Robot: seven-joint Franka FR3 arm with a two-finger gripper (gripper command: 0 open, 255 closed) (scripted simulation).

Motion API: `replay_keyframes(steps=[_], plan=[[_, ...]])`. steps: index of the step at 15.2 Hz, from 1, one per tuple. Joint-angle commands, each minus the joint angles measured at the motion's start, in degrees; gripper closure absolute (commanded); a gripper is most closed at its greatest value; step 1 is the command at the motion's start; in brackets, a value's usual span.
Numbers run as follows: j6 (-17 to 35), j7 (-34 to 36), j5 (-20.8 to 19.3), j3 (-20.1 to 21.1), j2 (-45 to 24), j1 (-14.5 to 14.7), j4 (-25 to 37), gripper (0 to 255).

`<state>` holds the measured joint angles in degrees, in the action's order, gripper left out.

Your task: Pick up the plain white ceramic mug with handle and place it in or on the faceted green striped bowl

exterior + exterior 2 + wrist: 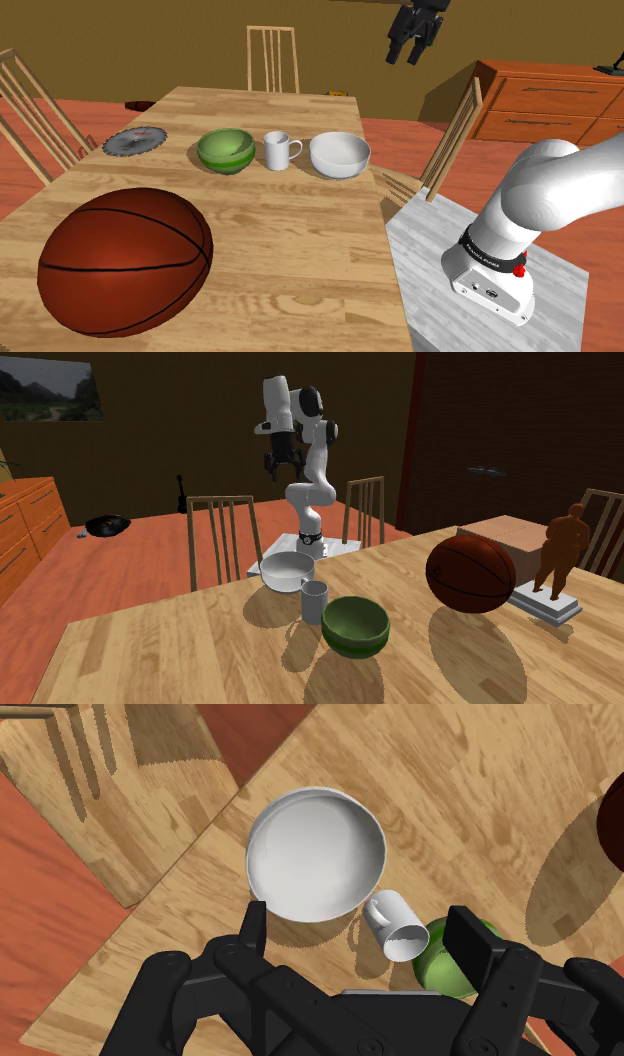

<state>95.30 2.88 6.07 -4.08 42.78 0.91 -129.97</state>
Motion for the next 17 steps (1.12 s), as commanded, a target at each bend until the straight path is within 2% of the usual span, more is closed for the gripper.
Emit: replay_keyframes(steps=[1, 9, 17], plan=[[0.00, 0.00, 0.00, 0.00, 0.00, 0.00, 0.00, 0], [12.71, 2.58, 0.27, 4.53, -12.32, 1.60, -0.77, 0], [23.27, 5.97, -1.40, 8.55, -27.49, 2.61, 3.24, 0]])
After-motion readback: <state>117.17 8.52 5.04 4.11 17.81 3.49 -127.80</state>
